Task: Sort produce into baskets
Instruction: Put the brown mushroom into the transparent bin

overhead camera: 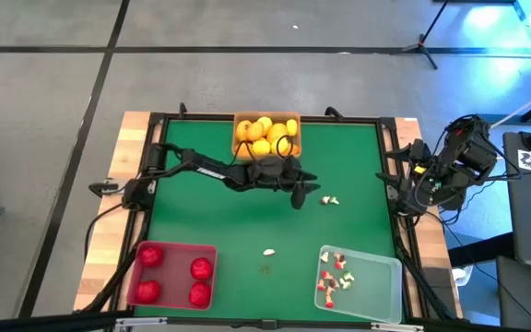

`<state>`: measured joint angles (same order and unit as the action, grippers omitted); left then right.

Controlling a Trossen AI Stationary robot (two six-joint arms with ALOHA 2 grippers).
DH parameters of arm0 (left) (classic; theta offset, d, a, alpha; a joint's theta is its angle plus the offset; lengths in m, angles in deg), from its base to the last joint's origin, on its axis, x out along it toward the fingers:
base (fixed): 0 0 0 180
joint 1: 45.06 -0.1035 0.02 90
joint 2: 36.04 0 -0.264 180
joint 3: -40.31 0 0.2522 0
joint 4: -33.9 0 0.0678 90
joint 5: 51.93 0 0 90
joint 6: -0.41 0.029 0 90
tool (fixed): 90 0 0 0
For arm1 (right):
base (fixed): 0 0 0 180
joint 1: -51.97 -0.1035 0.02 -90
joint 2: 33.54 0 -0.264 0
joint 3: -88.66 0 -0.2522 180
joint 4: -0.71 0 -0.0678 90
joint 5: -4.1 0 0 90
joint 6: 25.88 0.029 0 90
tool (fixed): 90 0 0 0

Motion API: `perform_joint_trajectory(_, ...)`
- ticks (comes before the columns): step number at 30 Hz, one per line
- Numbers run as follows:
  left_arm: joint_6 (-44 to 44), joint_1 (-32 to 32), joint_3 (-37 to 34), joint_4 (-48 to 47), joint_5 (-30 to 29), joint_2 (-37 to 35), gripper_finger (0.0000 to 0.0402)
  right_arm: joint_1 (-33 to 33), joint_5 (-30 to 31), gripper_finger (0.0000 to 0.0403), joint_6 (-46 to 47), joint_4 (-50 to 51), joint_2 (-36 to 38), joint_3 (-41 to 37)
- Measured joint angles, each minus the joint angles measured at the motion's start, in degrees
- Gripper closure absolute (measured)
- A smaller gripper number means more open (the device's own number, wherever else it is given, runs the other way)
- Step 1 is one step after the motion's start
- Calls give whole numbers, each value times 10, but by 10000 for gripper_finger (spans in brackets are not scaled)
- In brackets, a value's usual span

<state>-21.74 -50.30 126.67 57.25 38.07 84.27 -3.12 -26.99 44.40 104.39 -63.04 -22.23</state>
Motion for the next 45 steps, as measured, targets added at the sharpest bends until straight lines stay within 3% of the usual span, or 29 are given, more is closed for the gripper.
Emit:
perform_joint_trajectory(6,-17,1,0,-2,19,0,228,0,0,29,0,0,0,0)
perform_joint_trajectory(12,-4,-5,0,-3,39,0,186,0,0,29,0,0,0,0)
perform_joint_trajectory(19,47,0,0,-11,-12,2,142,0,6,29,0,1,0,0)
perform_joint_trajectory(25,43,2,4,12,-25,41,140,0,6,29,1,0,0,0)
perform_joint_trajectory(35,63,22,96,-22,-25,134,140,0,5,29,28,0,0,0)
perform_joint_trajectory(45,74,22,97,-4,-36,146,140,0,5,29,30,0,0,0)
